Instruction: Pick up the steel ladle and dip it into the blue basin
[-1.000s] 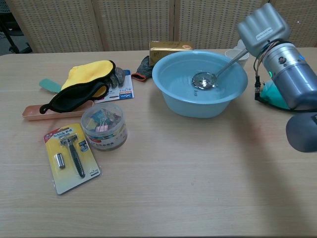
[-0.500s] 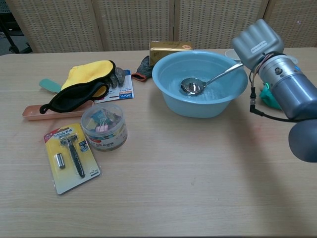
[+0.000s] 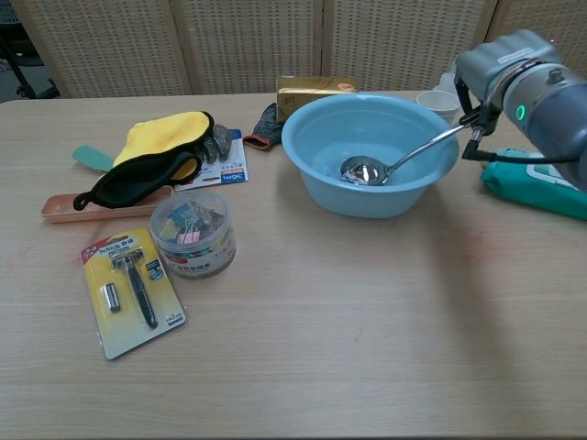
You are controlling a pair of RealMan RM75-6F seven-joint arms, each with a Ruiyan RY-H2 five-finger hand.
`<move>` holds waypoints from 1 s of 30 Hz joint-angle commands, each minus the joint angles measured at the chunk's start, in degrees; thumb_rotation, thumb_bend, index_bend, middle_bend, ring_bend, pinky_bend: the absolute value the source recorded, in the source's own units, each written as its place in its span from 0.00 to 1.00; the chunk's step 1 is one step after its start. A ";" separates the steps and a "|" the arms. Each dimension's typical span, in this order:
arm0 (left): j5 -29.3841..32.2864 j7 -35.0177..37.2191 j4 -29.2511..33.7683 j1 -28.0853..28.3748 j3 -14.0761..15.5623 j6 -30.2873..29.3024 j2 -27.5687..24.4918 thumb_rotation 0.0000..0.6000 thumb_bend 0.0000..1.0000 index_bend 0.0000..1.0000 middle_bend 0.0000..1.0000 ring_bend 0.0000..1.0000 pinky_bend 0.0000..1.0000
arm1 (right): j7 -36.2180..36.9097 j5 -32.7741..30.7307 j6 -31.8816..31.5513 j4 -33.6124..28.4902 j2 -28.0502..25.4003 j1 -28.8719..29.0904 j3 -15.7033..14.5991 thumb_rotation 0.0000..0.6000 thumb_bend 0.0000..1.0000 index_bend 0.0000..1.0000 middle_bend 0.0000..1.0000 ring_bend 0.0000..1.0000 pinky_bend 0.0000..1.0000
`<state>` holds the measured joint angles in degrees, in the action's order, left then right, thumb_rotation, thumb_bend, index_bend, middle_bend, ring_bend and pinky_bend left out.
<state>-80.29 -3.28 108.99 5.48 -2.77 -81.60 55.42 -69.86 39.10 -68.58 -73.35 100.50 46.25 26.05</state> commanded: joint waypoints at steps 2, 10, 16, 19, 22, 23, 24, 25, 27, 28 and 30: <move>-0.13 -0.10 0.06 0.02 0.07 0.01 0.02 1.00 0.00 0.00 0.00 0.00 0.00 | -1.14 -3.90 -1.68 -4.87 -3.31 0.09 2.32 1.00 1.00 0.86 1.00 0.94 1.00; -0.23 -0.18 0.13 0.06 0.16 0.08 0.03 1.00 0.00 0.00 0.00 0.00 0.00 | -0.35 -6.42 -3.32 -8.94 -5.76 1.14 2.84 1.00 1.00 0.86 1.00 0.94 1.00; -0.09 0.03 0.03 0.13 0.10 0.19 -0.05 1.00 0.00 0.00 0.00 0.00 0.00 | 0.32 -10.19 -4.42 -11.95 -7.10 2.14 4.25 1.00 1.00 0.86 1.00 0.94 1.00; 0.01 0.22 -0.02 0.14 0.06 0.23 -0.09 1.00 0.00 0.00 0.00 0.00 0.00 | 0.47 -11.14 -5.04 -13.05 -7.73 2.68 4.38 1.00 1.00 0.86 1.00 0.94 1.00; 0.11 0.46 -0.08 0.20 0.06 0.42 -0.18 1.00 0.00 0.00 0.00 0.00 0.00 | 0.32 -12.34 -6.29 -14.51 -8.46 3.65 4.84 1.00 1.00 0.86 1.00 0.94 1.00; 0.10 0.51 -0.08 0.21 0.06 0.45 -0.22 1.00 0.00 0.00 0.00 0.00 0.00 | 0.18 -12.66 -6.60 -14.78 -8.59 3.87 4.88 1.00 1.00 0.86 1.00 0.94 1.00; 0.11 0.59 -0.08 0.22 0.06 0.48 -0.25 1.00 0.00 0.00 0.00 0.00 0.00 | 0.00 -13.09 -7.02 -15.10 -8.77 4.21 4.92 1.00 1.00 0.86 1.00 0.94 1.00; 0.12 0.62 -0.07 0.22 0.06 0.48 -0.27 1.00 0.00 0.00 0.00 0.00 0.00 | -0.14 -13.40 -7.28 -15.27 -8.89 4.43 4.94 1.00 1.00 0.86 1.00 0.94 1.00; 0.12 0.83 -0.07 0.18 0.06 0.43 -0.38 1.00 0.00 0.00 0.00 0.00 0.00 | -0.45 -14.46 -8.17 -15.83 -9.21 5.21 5.11 1.00 1.00 0.86 1.00 0.94 1.00; 0.13 0.98 -0.08 0.14 0.02 0.35 -0.44 1.00 0.00 0.00 0.00 0.00 0.00 | -0.63 -14.98 -8.71 -16.16 -9.34 5.67 5.43 1.00 1.00 0.86 1.00 0.94 1.00; 0.14 1.10 -0.12 0.14 0.02 0.36 -0.48 1.00 0.00 0.00 0.00 0.00 0.00 | -0.85 -15.67 -9.25 -16.43 -9.47 6.13 5.57 1.00 1.00 0.86 1.00 0.94 1.00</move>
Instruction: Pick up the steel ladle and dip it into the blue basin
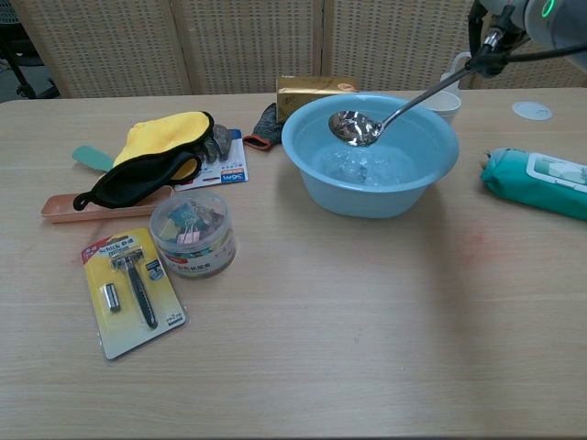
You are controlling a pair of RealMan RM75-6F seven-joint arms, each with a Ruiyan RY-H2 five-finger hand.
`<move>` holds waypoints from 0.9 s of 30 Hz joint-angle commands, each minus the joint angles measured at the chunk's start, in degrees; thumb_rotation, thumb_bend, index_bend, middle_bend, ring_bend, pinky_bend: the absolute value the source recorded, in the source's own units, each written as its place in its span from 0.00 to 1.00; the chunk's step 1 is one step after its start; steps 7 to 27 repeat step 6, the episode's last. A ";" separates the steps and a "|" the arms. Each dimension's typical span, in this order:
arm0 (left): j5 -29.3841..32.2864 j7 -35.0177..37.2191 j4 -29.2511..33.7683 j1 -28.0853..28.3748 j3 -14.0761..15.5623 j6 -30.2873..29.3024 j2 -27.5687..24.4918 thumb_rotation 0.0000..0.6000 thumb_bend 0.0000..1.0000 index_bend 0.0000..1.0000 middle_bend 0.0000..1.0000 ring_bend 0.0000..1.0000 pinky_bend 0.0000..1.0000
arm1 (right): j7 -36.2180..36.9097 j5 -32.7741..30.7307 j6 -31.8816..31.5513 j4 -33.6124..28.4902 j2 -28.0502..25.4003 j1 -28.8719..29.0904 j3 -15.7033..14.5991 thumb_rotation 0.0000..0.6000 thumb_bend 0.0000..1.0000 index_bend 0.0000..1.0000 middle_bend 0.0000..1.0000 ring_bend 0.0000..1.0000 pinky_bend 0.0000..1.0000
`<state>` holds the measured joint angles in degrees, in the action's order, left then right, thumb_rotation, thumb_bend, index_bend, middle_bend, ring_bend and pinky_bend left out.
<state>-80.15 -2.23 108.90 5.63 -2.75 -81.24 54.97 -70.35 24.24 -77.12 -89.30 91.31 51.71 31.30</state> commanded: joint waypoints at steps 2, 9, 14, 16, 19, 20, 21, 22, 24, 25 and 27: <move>0.02 0.16 -0.07 0.00 0.00 0.04 -0.08 1.00 0.00 0.00 0.00 0.00 0.00 | -0.42 -1.63 -1.30 -0.75 -0.48 1.25 0.42 1.00 1.00 0.86 1.00 0.94 1.00; 0.14 0.29 -0.20 0.06 0.01 0.22 -0.11 1.00 0.00 0.00 0.00 0.00 0.00 | -0.48 -3.16 -2.26 -1.03 -0.96 2.35 0.45 1.00 1.00 0.86 1.00 0.94 1.00; 0.14 0.29 -0.20 0.06 0.01 0.22 -0.11 1.00 0.00 0.00 0.00 0.00 0.00 | -0.48 -3.16 -2.26 -1.03 -0.96 2.35 0.45 1.00 1.00 0.86 1.00 0.94 1.00; 0.14 0.29 -0.20 0.06 0.01 0.22 -0.11 1.00 0.00 0.00 0.00 0.00 0.00 | -0.48 -3.16 -2.26 -1.03 -0.96 2.35 0.45 1.00 1.00 0.86 1.00 0.94 1.00; 0.14 0.29 -0.20 0.06 0.01 0.22 -0.11 1.00 0.00 0.00 0.00 0.00 0.00 | -0.48 -3.16 -2.26 -1.03 -0.96 2.35 0.45 1.00 1.00 0.86 1.00 0.94 1.00; 0.14 0.29 -0.20 0.06 0.01 0.22 -0.11 1.00 0.00 0.00 0.00 0.00 0.00 | -0.48 -3.16 -2.26 -1.03 -0.96 2.35 0.45 1.00 1.00 0.86 1.00 0.94 1.00; 0.14 0.29 -0.20 0.06 0.01 0.22 -0.11 1.00 0.00 0.00 0.00 0.00 0.00 | -0.48 -3.16 -2.26 -1.03 -0.96 2.35 0.45 1.00 1.00 0.86 1.00 0.94 1.00; 0.14 0.29 -0.20 0.06 0.01 0.22 -0.11 1.00 0.00 0.00 0.00 0.00 0.00 | -0.48 -3.16 -2.26 -1.03 -0.96 2.35 0.45 1.00 1.00 0.86 1.00 0.94 1.00; 0.14 0.29 -0.20 0.06 0.01 0.22 -0.11 1.00 0.00 0.00 0.00 0.00 0.00 | -0.48 -3.16 -2.26 -1.03 -0.96 2.35 0.45 1.00 1.00 0.86 1.00 0.94 1.00; 0.14 0.29 -0.20 0.06 0.01 0.22 -0.11 1.00 0.00 0.00 0.00 0.00 0.00 | -0.48 -3.16 -2.26 -1.03 -0.96 2.35 0.45 1.00 1.00 0.86 1.00 0.94 1.00; 0.14 0.29 -0.20 0.06 0.01 0.22 -0.11 1.00 0.00 0.00 0.00 0.00 0.00 | -0.48 -3.16 -2.26 -1.03 -0.96 2.35 0.45 1.00 1.00 0.86 1.00 0.94 1.00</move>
